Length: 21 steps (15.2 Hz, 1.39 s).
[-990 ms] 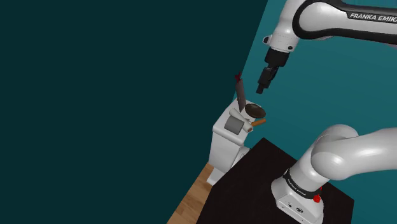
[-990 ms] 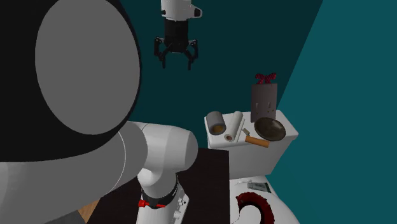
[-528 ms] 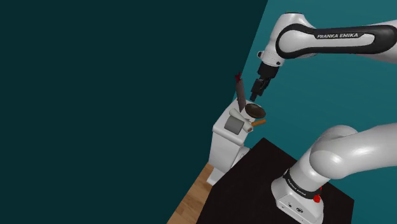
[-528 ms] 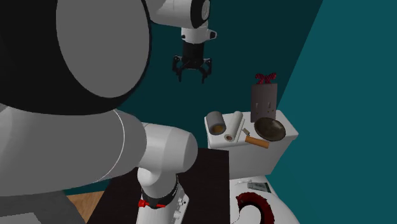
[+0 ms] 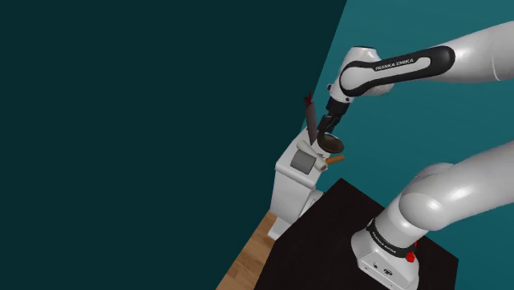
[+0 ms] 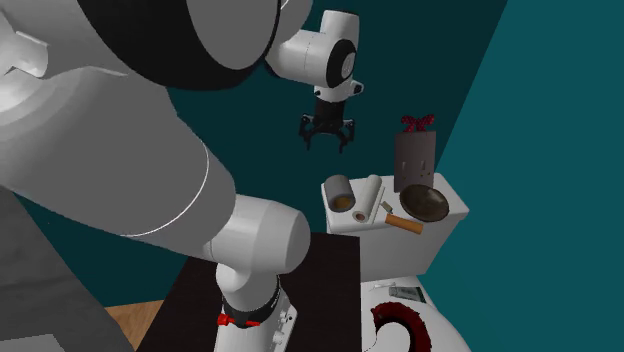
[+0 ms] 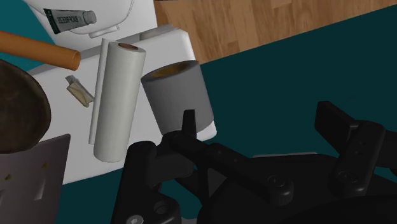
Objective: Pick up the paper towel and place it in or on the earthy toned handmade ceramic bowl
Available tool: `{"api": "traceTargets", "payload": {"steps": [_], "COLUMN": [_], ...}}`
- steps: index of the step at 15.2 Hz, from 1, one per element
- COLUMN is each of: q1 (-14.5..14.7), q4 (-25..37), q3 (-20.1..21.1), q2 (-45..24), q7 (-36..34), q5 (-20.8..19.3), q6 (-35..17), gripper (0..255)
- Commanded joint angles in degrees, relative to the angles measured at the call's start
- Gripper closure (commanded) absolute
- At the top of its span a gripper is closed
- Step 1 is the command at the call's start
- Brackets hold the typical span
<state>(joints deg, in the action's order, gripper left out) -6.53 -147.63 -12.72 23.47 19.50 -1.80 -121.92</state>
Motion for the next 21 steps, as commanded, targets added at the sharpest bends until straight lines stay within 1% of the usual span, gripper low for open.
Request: {"api": "traceTargets", "payload": {"steps": [1, 4, 7, 9, 12, 15, 19, 21], "q1": [-0.57, -1.03, -1.35, -1.63, -2.43, -4.15, -7.84, -8.74], "q4": [0.25, 1.04, 2.55, 3.95, 6.64, 10.03, 15.54, 16.50], "q3": [-1.53, -3.68, -5.66, -6.72, -7.66, -7.45, -5.69, -4.94], "q2": [-3.52, -9.59, -16.10, -20.64, -27.64, -34.68, -43.80, -45.78], "q7": [1.44, 3.79, 6.73, 9.11, 13.25, 17.67, 22.90, 23.86], "q5": [0.06, 1.06, 3.18, 5.33, 9.60, 14.54, 20.56, 21.76], "q6": [-3.48, -8.85, -13.81, -16.79, -20.65, -23.69, -26.58, -27.50], "gripper": [0, 0, 0, 0, 0, 0, 0, 0]}}
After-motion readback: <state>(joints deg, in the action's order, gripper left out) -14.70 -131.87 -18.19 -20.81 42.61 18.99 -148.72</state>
